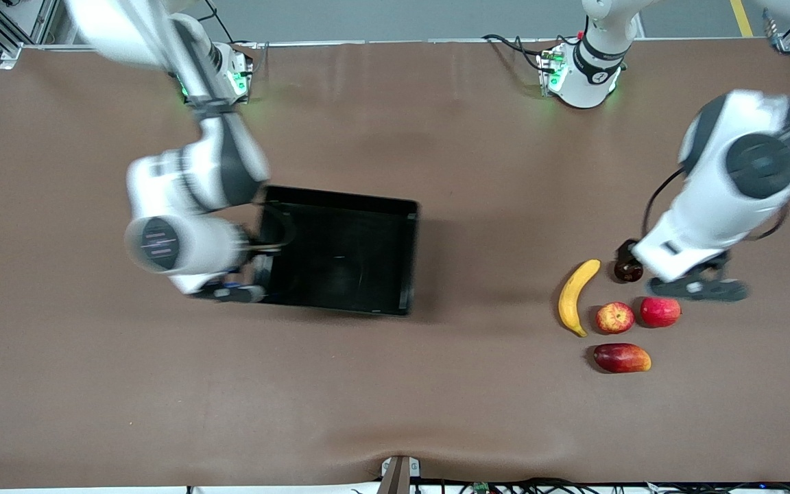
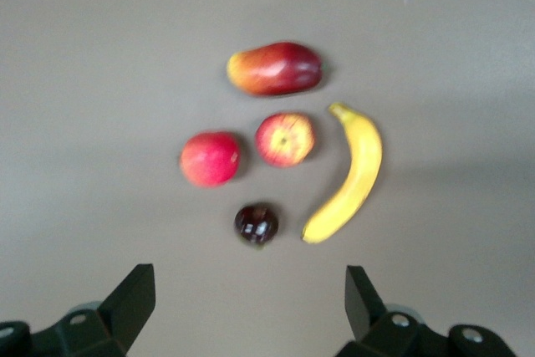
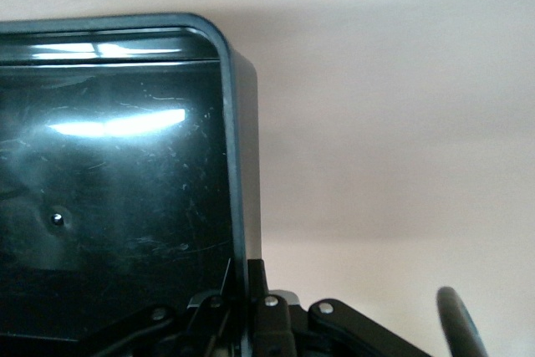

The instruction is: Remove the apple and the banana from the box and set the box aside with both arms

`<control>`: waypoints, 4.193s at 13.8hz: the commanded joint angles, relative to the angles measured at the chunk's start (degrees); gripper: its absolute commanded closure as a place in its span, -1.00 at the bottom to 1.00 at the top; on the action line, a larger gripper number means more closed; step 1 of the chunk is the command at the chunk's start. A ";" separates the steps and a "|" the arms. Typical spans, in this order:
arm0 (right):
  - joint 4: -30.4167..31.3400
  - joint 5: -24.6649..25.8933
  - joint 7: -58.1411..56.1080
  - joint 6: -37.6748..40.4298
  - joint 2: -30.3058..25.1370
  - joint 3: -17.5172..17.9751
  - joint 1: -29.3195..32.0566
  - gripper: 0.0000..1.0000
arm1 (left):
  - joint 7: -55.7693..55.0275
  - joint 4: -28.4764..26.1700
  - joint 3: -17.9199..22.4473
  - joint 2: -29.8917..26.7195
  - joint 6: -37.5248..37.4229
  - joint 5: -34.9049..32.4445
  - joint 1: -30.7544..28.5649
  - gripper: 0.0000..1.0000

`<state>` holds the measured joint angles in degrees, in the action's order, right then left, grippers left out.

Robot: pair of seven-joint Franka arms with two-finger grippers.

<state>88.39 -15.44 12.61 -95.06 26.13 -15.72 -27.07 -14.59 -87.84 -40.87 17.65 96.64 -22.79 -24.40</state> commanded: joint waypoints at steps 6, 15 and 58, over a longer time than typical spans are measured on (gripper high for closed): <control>4.51 6.30 -22.34 -0.03 -3.02 1.13 23.79 1.00 | 1.67 9.71 0.00 -2.26 -11.82 3.90 -5.05 -1.00; 22.88 7.62 -41.87 -27.64 -2.93 1.30 34.72 1.00 | 0.70 9.36 0.26 -5.43 -14.54 11.52 -5.31 -1.00; -11.75 12.45 -24.48 17.10 -22.09 1.30 21.80 -1.00 | 6.41 -6.46 30.76 -23.62 -9.01 22.18 19.13 -1.00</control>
<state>79.09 -1.88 -14.97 -79.54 3.14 -14.45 -5.59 -10.30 -92.62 -10.41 -4.73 86.48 -2.18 -3.85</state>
